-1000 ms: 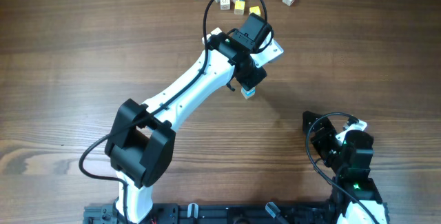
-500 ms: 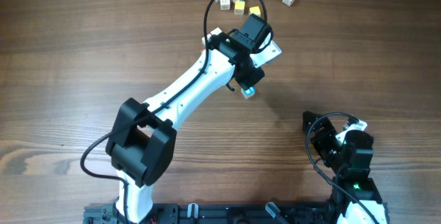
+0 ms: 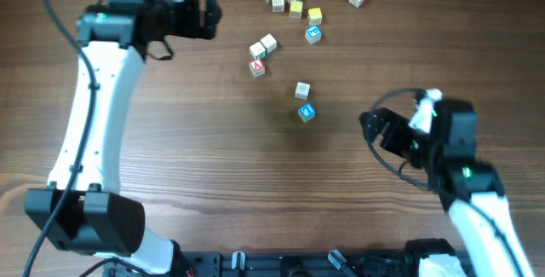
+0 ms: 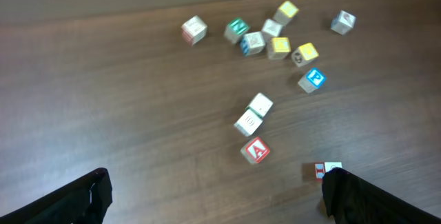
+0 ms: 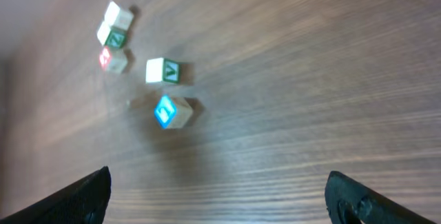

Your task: Form a tower

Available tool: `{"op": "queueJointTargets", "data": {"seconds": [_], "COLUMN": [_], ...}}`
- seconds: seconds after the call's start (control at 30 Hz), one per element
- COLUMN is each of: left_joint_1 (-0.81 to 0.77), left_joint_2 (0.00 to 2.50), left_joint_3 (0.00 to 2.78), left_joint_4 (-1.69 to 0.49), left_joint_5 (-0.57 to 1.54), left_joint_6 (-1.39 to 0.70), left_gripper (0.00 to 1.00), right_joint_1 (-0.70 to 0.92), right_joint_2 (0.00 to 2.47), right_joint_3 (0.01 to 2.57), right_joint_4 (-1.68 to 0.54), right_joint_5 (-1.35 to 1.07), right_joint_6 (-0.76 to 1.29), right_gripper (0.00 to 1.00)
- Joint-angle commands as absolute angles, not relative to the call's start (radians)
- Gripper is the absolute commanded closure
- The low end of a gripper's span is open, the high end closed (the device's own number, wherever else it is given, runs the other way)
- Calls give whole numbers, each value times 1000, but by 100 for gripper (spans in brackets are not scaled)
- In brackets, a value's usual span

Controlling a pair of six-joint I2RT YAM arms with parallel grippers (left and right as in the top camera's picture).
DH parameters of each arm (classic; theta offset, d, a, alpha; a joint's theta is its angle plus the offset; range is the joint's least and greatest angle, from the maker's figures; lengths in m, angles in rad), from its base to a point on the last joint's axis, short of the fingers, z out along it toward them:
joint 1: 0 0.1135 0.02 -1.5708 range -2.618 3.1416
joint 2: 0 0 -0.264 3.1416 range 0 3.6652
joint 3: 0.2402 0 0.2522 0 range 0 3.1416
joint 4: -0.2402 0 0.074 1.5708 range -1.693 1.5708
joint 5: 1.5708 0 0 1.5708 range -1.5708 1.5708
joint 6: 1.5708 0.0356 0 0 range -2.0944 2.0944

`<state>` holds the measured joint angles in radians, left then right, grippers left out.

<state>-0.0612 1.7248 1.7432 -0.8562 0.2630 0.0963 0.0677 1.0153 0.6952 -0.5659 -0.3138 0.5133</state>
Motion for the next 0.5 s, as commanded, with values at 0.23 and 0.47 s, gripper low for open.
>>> {"op": "queueJointTargets", "data": {"seconds": [0.23,0.47], "left_joint_1": [247,363], "left_joint_2": [1733,1736], "left_joint_3": [1735,1718], "left_joint_4": [-871,-879], "left_joint_5": [365,366], "left_joint_6": [-172,-203], "left_gripper": [0,0], "right_joint_1": [429,543], "right_joint_2": [1784,2157], "right_joint_3": [1439,1617], "right_joint_4": [-757,-450], "right_joint_5": [-270,-118], "right_joint_6": [282,227], "right_gripper": [0,1]}}
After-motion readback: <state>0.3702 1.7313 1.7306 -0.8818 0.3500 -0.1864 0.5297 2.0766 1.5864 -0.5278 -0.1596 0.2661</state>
